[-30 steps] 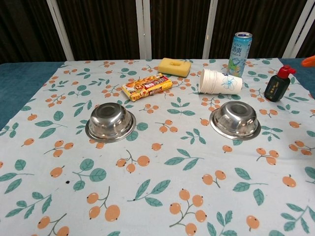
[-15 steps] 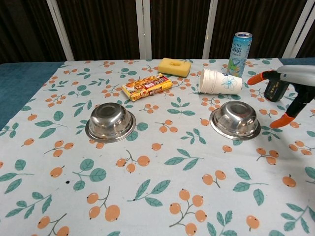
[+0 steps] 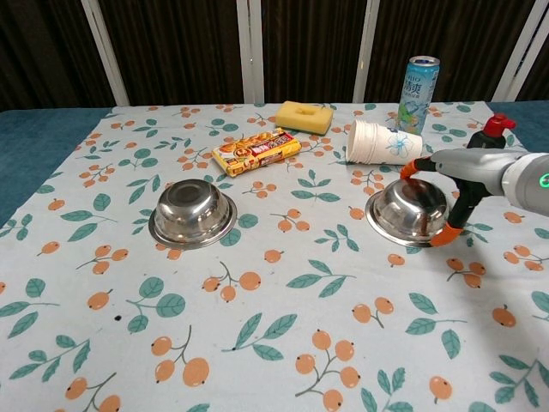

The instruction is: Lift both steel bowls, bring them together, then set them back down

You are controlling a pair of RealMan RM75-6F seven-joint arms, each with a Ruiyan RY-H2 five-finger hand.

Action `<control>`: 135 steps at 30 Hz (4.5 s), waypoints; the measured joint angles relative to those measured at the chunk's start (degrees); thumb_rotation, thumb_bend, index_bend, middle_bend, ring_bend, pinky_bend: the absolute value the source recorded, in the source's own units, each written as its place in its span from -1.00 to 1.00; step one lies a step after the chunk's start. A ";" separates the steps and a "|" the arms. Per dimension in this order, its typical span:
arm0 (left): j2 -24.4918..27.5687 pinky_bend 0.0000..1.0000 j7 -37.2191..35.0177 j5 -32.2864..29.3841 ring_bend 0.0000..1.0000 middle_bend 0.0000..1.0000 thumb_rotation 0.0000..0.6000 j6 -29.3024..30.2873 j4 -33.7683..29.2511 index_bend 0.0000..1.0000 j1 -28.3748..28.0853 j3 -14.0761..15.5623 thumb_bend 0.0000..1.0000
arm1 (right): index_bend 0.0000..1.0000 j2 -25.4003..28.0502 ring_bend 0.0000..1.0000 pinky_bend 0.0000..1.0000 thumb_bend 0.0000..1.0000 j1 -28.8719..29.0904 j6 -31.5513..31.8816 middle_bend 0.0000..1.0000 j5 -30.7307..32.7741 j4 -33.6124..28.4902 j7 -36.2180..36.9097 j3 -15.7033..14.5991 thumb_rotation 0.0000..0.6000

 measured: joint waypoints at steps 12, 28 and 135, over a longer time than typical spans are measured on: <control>-0.50 -0.70 0.77 -0.32 -1.00 -1.00 1.00 -0.14 0.09 -0.68 -0.13 -0.13 -0.98 | -0.71 -1.30 -0.84 -0.80 -1.00 2.33 -0.50 -1.00 1.98 2.33 -0.15 -0.60 1.00; -0.64 -0.70 0.77 -0.63 -1.00 -1.00 1.00 -0.27 -0.09 -0.67 -0.17 -0.20 -0.97 | -0.52 -2.74 -0.52 -0.69 -0.99 3.71 -0.22 -0.68 2.10 4.05 0.33 -2.15 1.00; -30.19 -0.24 18.39 -49.53 -0.74 -0.47 1.00 -51.83 22.13 -0.35 -62.34 -3.57 -0.98 | -0.29 22.64 -0.23 -0.52 -0.69 -9.33 7.33 -0.46 -12.58 -7.62 24.75 1.42 1.00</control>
